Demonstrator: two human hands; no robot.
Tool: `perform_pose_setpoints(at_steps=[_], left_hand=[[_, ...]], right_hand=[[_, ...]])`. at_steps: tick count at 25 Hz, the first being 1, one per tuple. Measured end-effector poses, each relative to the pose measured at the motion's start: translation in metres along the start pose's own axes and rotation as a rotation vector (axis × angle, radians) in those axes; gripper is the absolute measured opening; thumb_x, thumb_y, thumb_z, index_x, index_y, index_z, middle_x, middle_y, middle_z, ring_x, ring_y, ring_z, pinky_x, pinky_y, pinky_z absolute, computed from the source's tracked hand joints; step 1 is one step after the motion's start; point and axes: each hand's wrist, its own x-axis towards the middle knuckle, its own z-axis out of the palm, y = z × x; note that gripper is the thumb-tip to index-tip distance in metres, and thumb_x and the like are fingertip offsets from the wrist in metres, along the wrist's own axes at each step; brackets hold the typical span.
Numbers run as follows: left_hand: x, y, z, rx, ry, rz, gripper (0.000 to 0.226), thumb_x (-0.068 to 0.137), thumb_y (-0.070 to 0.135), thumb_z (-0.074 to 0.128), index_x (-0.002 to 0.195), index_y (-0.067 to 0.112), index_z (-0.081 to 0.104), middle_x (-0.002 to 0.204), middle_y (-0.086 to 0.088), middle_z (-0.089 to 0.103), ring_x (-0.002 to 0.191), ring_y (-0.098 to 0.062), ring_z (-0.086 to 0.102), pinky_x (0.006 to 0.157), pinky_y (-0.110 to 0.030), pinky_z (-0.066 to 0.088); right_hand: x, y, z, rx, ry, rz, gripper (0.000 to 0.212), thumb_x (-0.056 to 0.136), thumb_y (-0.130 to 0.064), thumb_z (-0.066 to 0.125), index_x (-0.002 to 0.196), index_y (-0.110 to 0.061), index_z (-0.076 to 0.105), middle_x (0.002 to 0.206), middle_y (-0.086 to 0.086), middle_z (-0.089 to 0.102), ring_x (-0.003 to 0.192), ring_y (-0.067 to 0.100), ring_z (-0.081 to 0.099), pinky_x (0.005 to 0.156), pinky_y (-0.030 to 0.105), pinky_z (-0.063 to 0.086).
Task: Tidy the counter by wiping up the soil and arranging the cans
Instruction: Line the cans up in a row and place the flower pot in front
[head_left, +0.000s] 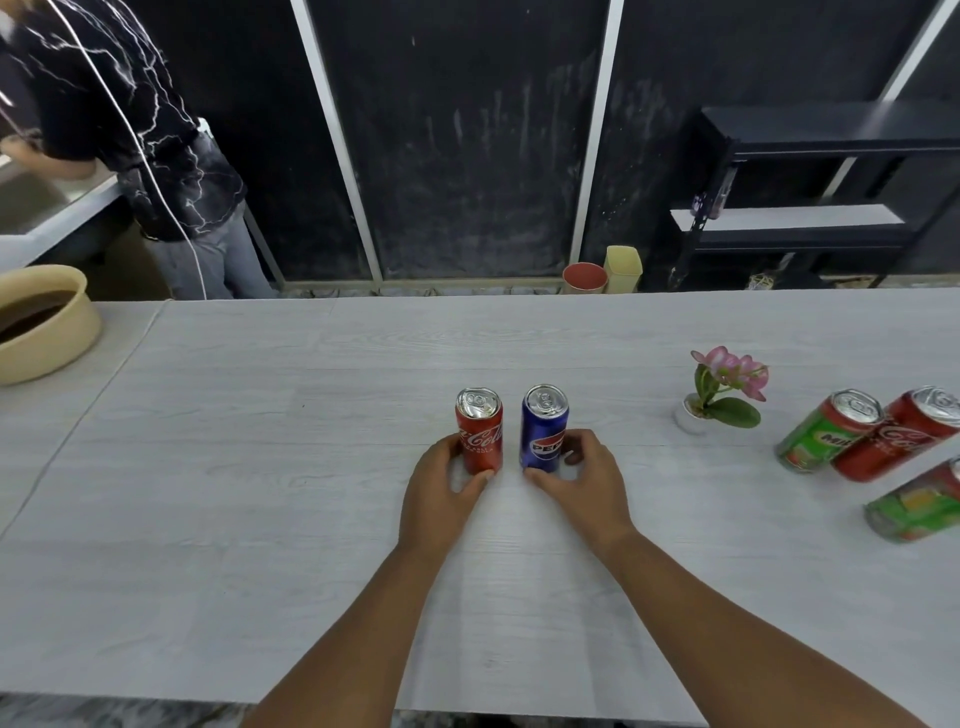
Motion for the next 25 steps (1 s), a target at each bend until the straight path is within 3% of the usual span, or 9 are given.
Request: perform_pose_setpoints(at_steps=[6,9,12,16,19,21,25], left_hand=[[0.001,0.001,-0.001,0.056,0.005,0.029,0.062,0.09,0.043,0.083,0.146,0.027,0.059,0.139,0.012,0.067,0.129,-0.009,0.062,0.109,-0.042,0.054],[-0.015,0.001,-0.002,0.095,0.043,-0.045,0.075,0.094,0.041,0.08,0.158,0.021,0.048,0.157,0.003,0.055,0.145,-0.016,0.051,0.121,-0.034,0.043],[-0.062,-0.005,-0.001,0.263,0.089,-0.028,0.075,0.099,0.054,0.066,0.16,0.019,0.042,0.164,-0.002,0.048,0.152,-0.02,0.046,0.12,-0.032,0.042],[-0.106,0.008,0.028,0.395,-0.061,0.214,0.066,0.103,0.061,0.052,0.154,0.021,0.053,0.162,0.001,0.052,0.155,-0.017,0.043,0.124,-0.039,0.044],[-0.107,0.037,0.071,0.411,-0.204,0.383,0.065,0.105,0.067,0.043,0.155,0.027,0.054,0.164,0.01,0.048,0.158,-0.007,0.033,0.131,-0.029,0.025],[-0.102,0.063,0.104,0.392,-0.296,0.44,0.066,0.105,0.069,0.038,0.156,0.029,0.051,0.167,0.013,0.044,0.16,-0.005,0.028,0.132,-0.024,0.018],[-0.093,0.117,0.171,0.25,-0.436,0.448,0.06,0.106,0.062,0.048,0.158,0.032,0.045,0.167,0.013,0.041,0.158,-0.005,0.032,0.127,-0.017,0.023]], right_hand=[[-0.001,0.001,0.002,-0.025,0.028,-0.006,0.066,0.07,-0.044,0.097,0.124,-0.033,0.061,0.109,-0.017,0.066,0.101,0.006,0.061,0.087,0.029,0.054],[-0.008,0.002,-0.005,-0.042,0.005,-0.001,0.09,0.072,-0.041,0.098,0.148,-0.024,0.052,0.128,-0.009,0.061,0.113,0.01,0.058,0.1,0.029,0.051],[-0.031,0.017,-0.028,-0.083,0.062,0.003,0.088,0.077,-0.047,0.094,0.151,-0.031,0.049,0.138,-0.013,0.057,0.128,0.007,0.051,0.11,0.028,0.045],[-0.07,0.05,-0.079,-0.179,0.179,-0.003,0.07,0.081,-0.055,0.087,0.142,-0.034,0.058,0.138,-0.014,0.059,0.131,0.006,0.05,0.115,0.036,0.046],[-0.084,0.068,-0.118,-0.229,0.264,0.019,0.063,0.083,-0.05,0.088,0.137,-0.029,0.063,0.134,-0.011,0.063,0.129,0.012,0.054,0.113,0.043,0.048],[-0.091,0.08,-0.147,-0.254,0.338,0.054,0.06,0.084,-0.047,0.088,0.135,-0.026,0.065,0.132,-0.009,0.065,0.128,0.017,0.056,0.112,0.045,0.049],[-0.108,0.104,-0.2,-0.235,0.481,0.169,0.053,0.085,-0.044,0.088,0.131,-0.03,0.064,0.125,-0.011,0.065,0.124,0.016,0.055,0.109,0.048,0.05]])
